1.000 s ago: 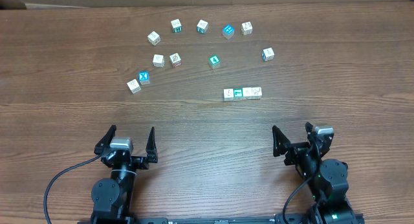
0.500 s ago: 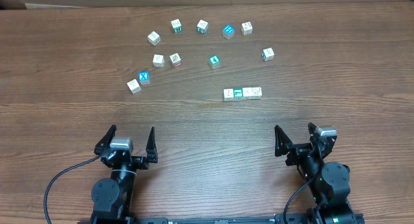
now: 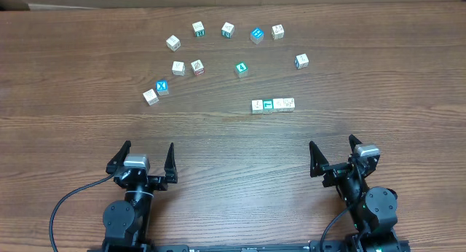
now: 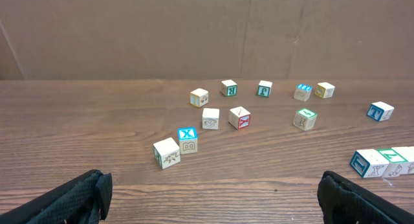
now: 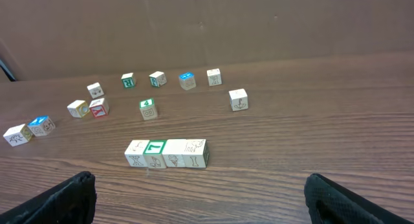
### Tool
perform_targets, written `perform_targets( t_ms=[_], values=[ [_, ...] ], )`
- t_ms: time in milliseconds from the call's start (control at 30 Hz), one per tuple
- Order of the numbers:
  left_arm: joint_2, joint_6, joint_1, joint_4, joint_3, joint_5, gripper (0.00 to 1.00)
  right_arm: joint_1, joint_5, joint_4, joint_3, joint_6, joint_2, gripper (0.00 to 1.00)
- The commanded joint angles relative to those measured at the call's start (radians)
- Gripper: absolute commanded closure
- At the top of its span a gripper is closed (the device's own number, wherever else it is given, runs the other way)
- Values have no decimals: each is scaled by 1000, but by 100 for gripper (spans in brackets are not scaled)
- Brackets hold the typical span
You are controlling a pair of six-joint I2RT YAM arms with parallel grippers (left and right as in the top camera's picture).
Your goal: Form a horizontal line
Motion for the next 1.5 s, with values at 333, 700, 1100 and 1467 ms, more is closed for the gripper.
perform_targets(
  t_ms=[333, 700, 1100, 1467],
  values=[
    [-9, 19, -6, 3, -4, -6, 0, -13, 2, 4, -11, -43, -85, 0],
    [-9, 19, -6, 3, -4, -6, 0, -13, 2, 4, -11, -44, -114, 0],
    [-9, 19, -6, 3, -4, -6, 0, -13, 2, 5, -11, -34, -130, 0],
    [-9, 19, -6, 3, -4, -6, 1, -13, 2, 6, -11, -35, -130, 0]
  ],
)
